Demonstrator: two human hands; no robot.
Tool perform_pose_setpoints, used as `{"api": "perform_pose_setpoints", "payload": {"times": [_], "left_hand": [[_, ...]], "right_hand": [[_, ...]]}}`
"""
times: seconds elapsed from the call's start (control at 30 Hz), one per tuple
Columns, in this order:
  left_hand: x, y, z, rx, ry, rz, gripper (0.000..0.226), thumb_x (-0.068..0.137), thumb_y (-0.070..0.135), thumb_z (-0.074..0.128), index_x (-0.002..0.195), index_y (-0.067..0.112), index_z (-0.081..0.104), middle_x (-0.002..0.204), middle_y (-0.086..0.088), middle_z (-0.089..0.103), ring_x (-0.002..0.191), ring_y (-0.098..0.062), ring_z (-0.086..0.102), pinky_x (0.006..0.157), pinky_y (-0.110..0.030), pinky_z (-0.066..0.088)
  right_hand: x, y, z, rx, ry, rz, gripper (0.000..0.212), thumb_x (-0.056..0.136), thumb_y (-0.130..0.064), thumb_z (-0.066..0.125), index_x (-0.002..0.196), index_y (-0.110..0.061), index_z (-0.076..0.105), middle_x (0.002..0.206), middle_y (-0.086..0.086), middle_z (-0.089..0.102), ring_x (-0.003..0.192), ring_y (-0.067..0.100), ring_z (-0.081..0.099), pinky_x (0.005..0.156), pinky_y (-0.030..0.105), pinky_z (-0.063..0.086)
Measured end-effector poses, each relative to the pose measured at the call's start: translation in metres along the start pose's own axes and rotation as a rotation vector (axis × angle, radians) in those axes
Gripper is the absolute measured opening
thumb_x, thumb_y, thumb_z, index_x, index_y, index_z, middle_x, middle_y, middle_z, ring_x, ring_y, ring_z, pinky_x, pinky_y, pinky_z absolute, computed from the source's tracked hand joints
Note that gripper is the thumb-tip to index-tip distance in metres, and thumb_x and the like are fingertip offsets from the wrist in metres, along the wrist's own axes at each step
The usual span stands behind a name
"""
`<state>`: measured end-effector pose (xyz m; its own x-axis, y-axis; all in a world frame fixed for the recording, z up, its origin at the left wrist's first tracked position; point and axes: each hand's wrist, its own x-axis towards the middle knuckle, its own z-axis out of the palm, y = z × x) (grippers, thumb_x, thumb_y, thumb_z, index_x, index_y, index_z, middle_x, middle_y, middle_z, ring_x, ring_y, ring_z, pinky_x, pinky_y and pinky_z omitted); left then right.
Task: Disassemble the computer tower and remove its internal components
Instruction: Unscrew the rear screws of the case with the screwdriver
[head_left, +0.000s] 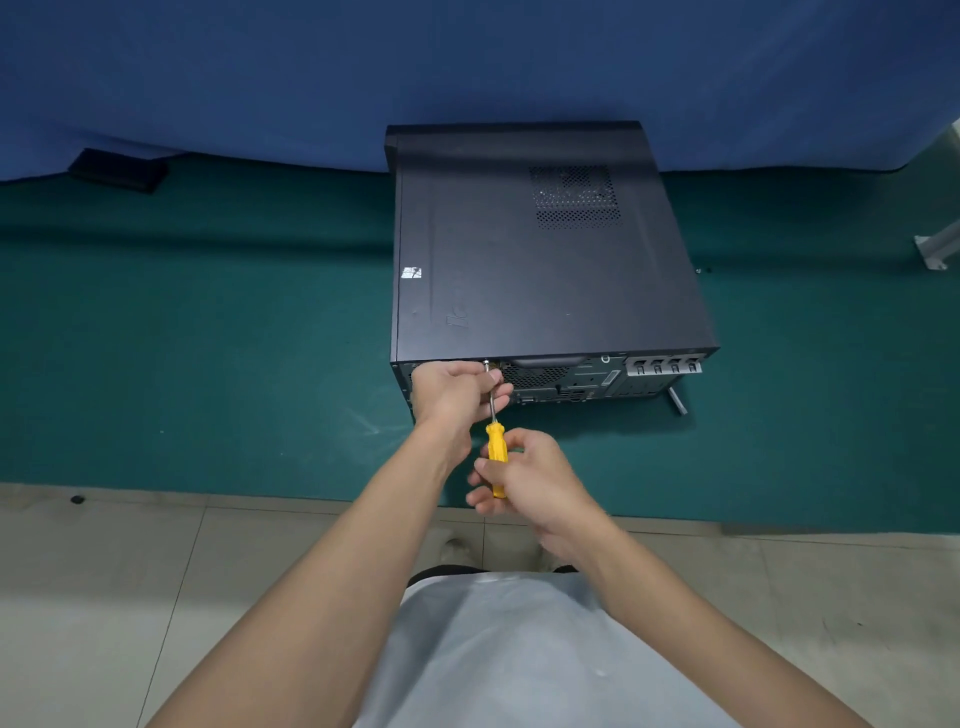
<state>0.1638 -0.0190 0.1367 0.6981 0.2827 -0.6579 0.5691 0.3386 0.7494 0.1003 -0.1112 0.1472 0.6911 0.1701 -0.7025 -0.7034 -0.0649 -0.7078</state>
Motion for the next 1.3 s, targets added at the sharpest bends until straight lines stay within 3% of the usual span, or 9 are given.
{"api": "perform_pose_setpoints", "payload": {"times": [0.13, 0.3, 0.53, 0.73, 0.83, 0.97, 1.03, 1.17, 1.3], "left_hand": [[0.002, 0.002, 0.003, 0.161, 0.072, 0.08, 0.012, 0.086, -0.009, 0.064, 0.084, 0.002, 0.06, 0.08, -0.017, 0.068, 0.061, -0.021, 0.072, 0.06, -0.03, 0.06], [-0.001, 0.002, 0.002, -0.054, -0.021, 0.0, 0.013, 0.092, -0.012, 0.05, 0.086, -0.003, 0.056, 0.085, -0.024, 0.066, 0.072, -0.029, 0.072, 0.064, -0.03, 0.06], [-0.002, -0.003, 0.004, 0.102, 0.074, 0.083, 0.018, 0.082, -0.011, 0.067, 0.082, 0.006, 0.06, 0.081, -0.016, 0.069, 0.066, -0.022, 0.072, 0.063, -0.029, 0.059], [-0.002, -0.003, 0.001, -0.057, -0.043, 0.017, 0.012, 0.091, -0.014, 0.05, 0.096, -0.006, 0.057, 0.089, -0.024, 0.068, 0.076, -0.028, 0.073, 0.066, -0.03, 0.06], [-0.003, -0.004, 0.0, -0.098, -0.06, 0.004, 0.01, 0.091, -0.013, 0.053, 0.094, -0.005, 0.058, 0.089, -0.023, 0.068, 0.078, -0.03, 0.073, 0.067, -0.03, 0.06], [-0.003, -0.006, 0.004, 0.065, 0.085, 0.089, 0.015, 0.08, -0.01, 0.069, 0.087, 0.002, 0.063, 0.08, -0.015, 0.07, 0.07, -0.023, 0.073, 0.063, -0.027, 0.059], [-0.002, -0.005, 0.006, 0.078, 0.096, 0.092, 0.017, 0.083, -0.012, 0.066, 0.084, 0.005, 0.061, 0.081, -0.016, 0.07, 0.069, -0.021, 0.073, 0.064, -0.027, 0.059], [-0.002, -0.005, 0.005, -0.098, 0.003, 0.017, 0.015, 0.09, -0.015, 0.052, 0.087, -0.001, 0.058, 0.085, -0.022, 0.069, 0.075, -0.028, 0.073, 0.064, -0.027, 0.06], [-0.001, -0.006, 0.003, -0.073, 0.047, 0.019, 0.009, 0.086, -0.012, 0.061, 0.091, -0.004, 0.062, 0.084, -0.021, 0.07, 0.073, -0.026, 0.073, 0.064, -0.029, 0.059]], "right_hand": [[0.0, 0.002, 0.006, -0.071, 0.043, -0.029, 0.006, 0.092, -0.001, 0.054, 0.096, -0.004, 0.053, 0.076, 0.011, 0.063, 0.056, 0.016, 0.063, 0.054, 0.026, 0.055], [-0.003, -0.008, -0.011, 0.358, -0.304, 0.14, 0.019, 0.097, 0.001, 0.045, 0.114, 0.004, 0.051, 0.091, 0.02, 0.063, 0.075, 0.032, 0.067, 0.068, 0.038, 0.057], [0.001, -0.001, 0.004, -0.063, 0.08, -0.016, 0.022, 0.089, 0.004, 0.058, 0.107, -0.007, 0.051, 0.088, 0.013, 0.062, 0.062, 0.021, 0.067, 0.058, 0.03, 0.058], [-0.004, -0.008, -0.018, 0.301, -0.275, 0.158, 0.021, 0.097, -0.001, 0.048, 0.116, 0.008, 0.051, 0.094, 0.021, 0.061, 0.079, 0.038, 0.069, 0.073, 0.039, 0.059], [-0.003, -0.007, -0.016, 0.13, -0.152, 0.094, 0.011, 0.095, 0.001, 0.053, 0.106, 0.003, 0.052, 0.088, 0.018, 0.063, 0.072, 0.033, 0.07, 0.064, 0.032, 0.059], [0.001, 0.001, -0.004, -0.1, 0.098, 0.008, 0.015, 0.086, -0.001, 0.066, 0.096, -0.006, 0.055, 0.088, 0.016, 0.063, 0.071, 0.029, 0.071, 0.064, 0.033, 0.059], [0.001, 0.001, -0.005, -0.047, 0.042, 0.02, 0.016, 0.088, -0.003, 0.064, 0.101, -0.001, 0.055, 0.087, 0.016, 0.064, 0.072, 0.028, 0.07, 0.062, 0.03, 0.058], [-0.001, -0.007, -0.017, 0.294, -0.281, 0.121, 0.022, 0.095, 0.004, 0.047, 0.116, 0.009, 0.051, 0.094, 0.022, 0.063, 0.08, 0.033, 0.068, 0.07, 0.034, 0.057], [-0.001, -0.006, -0.009, 0.029, -0.094, 0.028, 0.015, 0.091, 0.005, 0.054, 0.106, 0.001, 0.052, 0.09, 0.018, 0.061, 0.069, 0.027, 0.069, 0.064, 0.032, 0.059]]}}
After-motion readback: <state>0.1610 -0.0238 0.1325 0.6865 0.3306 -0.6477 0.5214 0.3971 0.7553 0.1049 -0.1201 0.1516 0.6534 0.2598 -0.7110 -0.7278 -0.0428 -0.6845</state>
